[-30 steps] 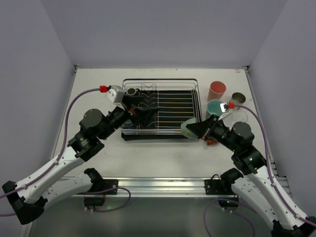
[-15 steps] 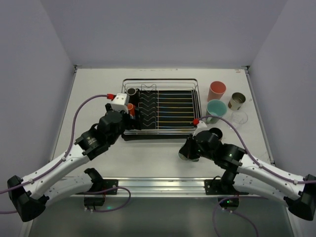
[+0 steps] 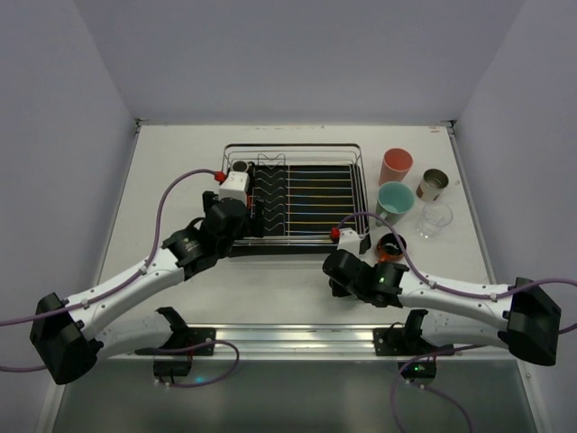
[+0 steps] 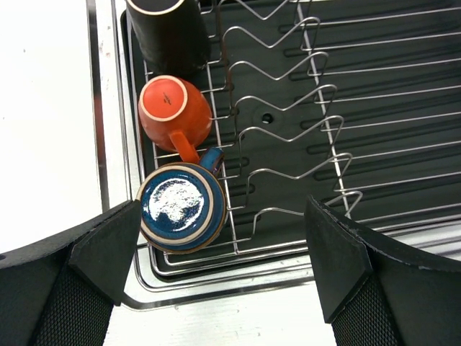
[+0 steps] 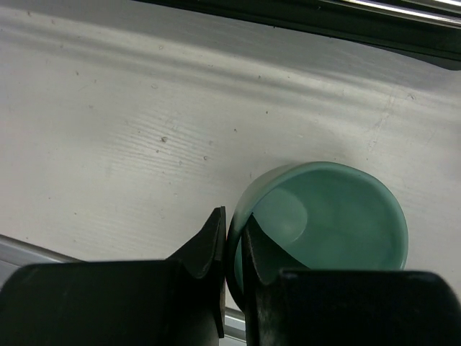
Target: Unload the cups from the dish rack
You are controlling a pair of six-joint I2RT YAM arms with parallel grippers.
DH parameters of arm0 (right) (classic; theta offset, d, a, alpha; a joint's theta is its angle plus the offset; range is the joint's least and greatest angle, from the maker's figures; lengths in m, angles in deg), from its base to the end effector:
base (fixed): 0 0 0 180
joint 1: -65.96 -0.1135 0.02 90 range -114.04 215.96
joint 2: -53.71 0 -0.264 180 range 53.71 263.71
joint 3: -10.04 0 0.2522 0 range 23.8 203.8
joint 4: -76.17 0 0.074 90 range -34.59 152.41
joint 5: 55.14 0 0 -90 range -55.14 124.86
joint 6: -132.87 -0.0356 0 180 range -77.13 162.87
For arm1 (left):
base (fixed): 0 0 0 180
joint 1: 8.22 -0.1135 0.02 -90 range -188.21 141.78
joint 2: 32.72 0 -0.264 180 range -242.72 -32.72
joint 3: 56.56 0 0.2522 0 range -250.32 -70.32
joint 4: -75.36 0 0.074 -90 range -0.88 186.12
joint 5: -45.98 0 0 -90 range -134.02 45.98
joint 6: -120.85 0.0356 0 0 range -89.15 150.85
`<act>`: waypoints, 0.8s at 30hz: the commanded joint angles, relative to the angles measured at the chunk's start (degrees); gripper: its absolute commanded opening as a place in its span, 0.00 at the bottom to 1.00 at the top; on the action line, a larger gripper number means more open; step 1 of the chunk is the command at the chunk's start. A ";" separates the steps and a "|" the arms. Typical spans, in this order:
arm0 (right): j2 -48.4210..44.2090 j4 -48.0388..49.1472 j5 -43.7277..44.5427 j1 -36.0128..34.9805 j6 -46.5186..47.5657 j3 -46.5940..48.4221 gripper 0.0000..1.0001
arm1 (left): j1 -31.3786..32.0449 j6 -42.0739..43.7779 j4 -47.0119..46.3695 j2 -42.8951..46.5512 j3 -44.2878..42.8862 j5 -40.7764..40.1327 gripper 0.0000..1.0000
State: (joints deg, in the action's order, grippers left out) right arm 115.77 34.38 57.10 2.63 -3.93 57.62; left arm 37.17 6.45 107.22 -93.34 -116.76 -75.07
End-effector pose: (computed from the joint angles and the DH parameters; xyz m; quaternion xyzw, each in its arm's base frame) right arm 0.1018 0.1726 0.1947 -0.0796 0.9373 0.1277 0.3143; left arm 0.1753 -0.1516 0.2859 0.0267 0.8533 -0.0738 0.5155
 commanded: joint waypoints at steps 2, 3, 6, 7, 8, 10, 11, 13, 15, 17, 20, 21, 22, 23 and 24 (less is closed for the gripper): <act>2.79 0.87 6.85 -1.27 -2.15 2.30 0.03 | -0.74 -0.12 -0.71 -3.36 -3.31 -5.07 0.98; 3.32 0.87 6.94 -1.53 -2.32 2.30 0.05 | -0.91 -0.12 -0.62 -3.89 -3.40 -5.42 0.97; 5.00 1.14 6.94 -1.97 -2.85 2.12 0.18 | -1.09 -0.21 -0.62 -5.21 -3.75 -4.99 0.96; 5.08 1.40 6.85 -2.15 -2.85 1.95 0.21 | -1.18 -0.21 -0.88 -5.38 -4.01 -4.81 0.95; 4.74 1.40 6.85 -2.32 -2.94 1.86 0.27 | -1.18 -0.21 -0.79 -5.99 -4.28 -4.38 0.94; 3.69 1.23 6.94 -2.59 -3.20 1.86 0.34 | -1.18 -0.38 -0.10 -6.87 -4.98 -4.20 0.92; 2.11 1.22 6.85 -2.67 -3.12 1.77 0.41 | -1.09 -0.38 0.26 -7.14 -5.07 -4.54 0.92; 0.35 1.05 6.94 -2.68 -3.03 1.33 0.50 | -1.18 -0.73 0.87 -7.14 -4.89 -5.07 0.92; -2.03 1.05 6.59 -2.68 -2.85 1.07 0.55 | -1.18 -0.82 1.14 -6.79 -4.54 -6.39 0.92; -3.08 1.05 6.33 -2.68 -2.68 0.81 0.59 | -1.18 -1.00 1.14 -6.18 -3.75 -7.88 0.92; -4.05 0.70 6.15 -2.68 -2.59 0.98 0.59 | -1.18 -1.26 0.88 -5.83 -3.05 -9.29 0.93; -4.32 0.70 5.89 -2.68 -2.50 0.98 0.59 | -1.18 -1.35 0.70 -5.83 -2.79 -9.47 0.93; -4.49 0.52 5.80 -2.68 -2.50 1.07 0.59 | -1.18 -1.26 0.44 -6.00 -2.52 -9.73 0.93; -4.67 0.35 5.80 -2.68 -2.59 1.16 0.59 | -1.18 -1.35 0.44 -6.09 -2.43 -9.82 0.93; -4.93 0.17 5.80 -2.85 -2.67 1.24 0.59 | -1.18 -1.26 0.44 -6.35 -2.35 -9.82 0.93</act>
State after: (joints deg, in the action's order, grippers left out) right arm 112.02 34.53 60.47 0.31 -5.49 58.93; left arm 36.41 6.42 108.21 -100.40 -119.27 -81.01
